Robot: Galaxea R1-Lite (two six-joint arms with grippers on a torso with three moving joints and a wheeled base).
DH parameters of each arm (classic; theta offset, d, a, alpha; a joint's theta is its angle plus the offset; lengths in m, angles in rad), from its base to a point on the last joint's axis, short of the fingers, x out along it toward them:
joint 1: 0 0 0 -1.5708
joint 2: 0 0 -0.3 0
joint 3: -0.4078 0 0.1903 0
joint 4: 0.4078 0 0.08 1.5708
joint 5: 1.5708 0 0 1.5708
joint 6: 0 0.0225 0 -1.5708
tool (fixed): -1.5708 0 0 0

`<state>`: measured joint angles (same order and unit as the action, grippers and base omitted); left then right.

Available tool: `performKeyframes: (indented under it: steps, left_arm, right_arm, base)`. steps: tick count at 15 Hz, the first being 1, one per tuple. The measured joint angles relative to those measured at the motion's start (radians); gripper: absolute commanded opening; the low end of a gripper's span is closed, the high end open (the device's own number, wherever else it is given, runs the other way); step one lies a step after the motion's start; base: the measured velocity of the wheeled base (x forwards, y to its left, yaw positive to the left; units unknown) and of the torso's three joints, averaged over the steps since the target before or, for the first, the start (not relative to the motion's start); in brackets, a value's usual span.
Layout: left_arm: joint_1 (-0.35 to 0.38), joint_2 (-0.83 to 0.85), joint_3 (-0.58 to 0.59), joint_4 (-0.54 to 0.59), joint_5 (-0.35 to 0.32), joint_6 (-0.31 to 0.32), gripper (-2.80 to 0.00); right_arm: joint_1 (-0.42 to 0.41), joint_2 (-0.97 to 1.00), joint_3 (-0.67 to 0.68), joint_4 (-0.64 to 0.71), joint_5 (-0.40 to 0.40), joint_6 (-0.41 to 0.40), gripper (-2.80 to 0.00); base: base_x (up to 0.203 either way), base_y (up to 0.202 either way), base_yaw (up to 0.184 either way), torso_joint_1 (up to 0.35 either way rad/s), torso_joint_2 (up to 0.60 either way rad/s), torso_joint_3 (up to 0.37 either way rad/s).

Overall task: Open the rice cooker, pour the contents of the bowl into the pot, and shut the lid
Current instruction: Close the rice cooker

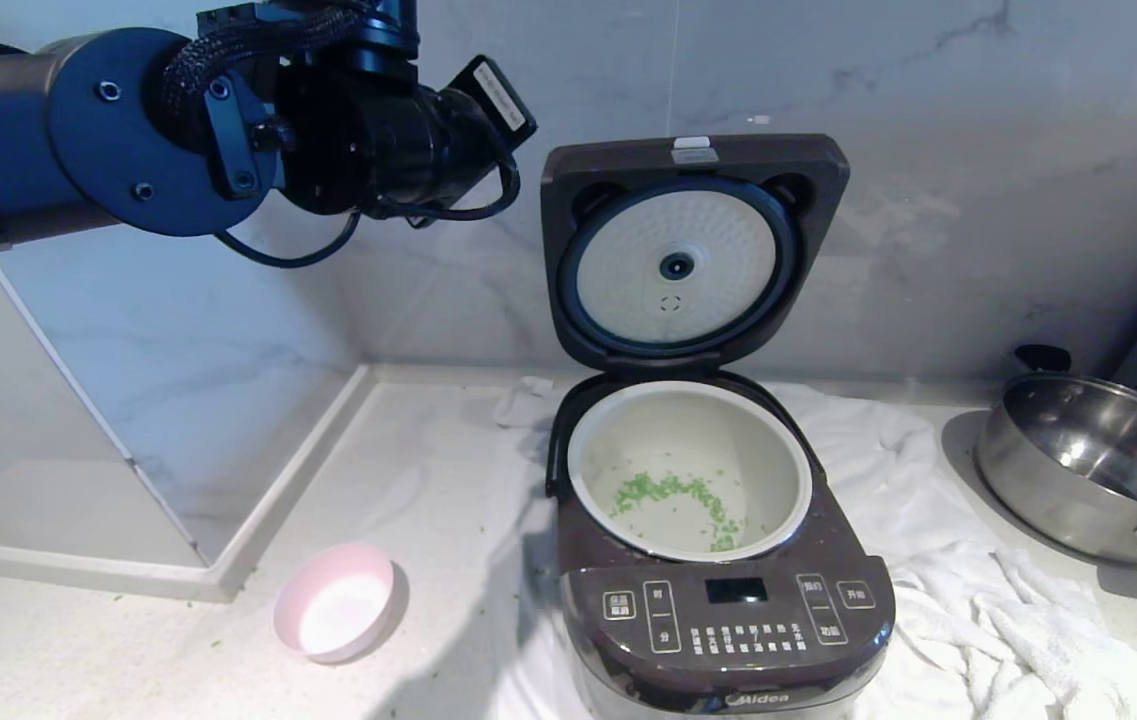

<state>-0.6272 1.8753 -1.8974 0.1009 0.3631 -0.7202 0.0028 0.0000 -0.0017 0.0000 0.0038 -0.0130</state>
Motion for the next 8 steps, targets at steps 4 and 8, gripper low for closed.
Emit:
performKeyframes:
  steps: [4,8]
  left_arm:
    - [-0.08,0.014,-0.039,-0.004,0.025,0.002,-2.8]
    - [-0.114,0.046,-0.067,-0.087,0.103,0.007,-2.8]
  right_arm:
    - [0.0,0.0,0.0,0.0,0.0,0.0,-2.8]
    - [0.0,0.0,0.0,0.0,0.0,0.0,-2.8]
  base:
    - [0.0,0.0,0.0,0.0,0.0,0.0]
    - [0.0,0.0,0.0,0.0,0.0,0.0]
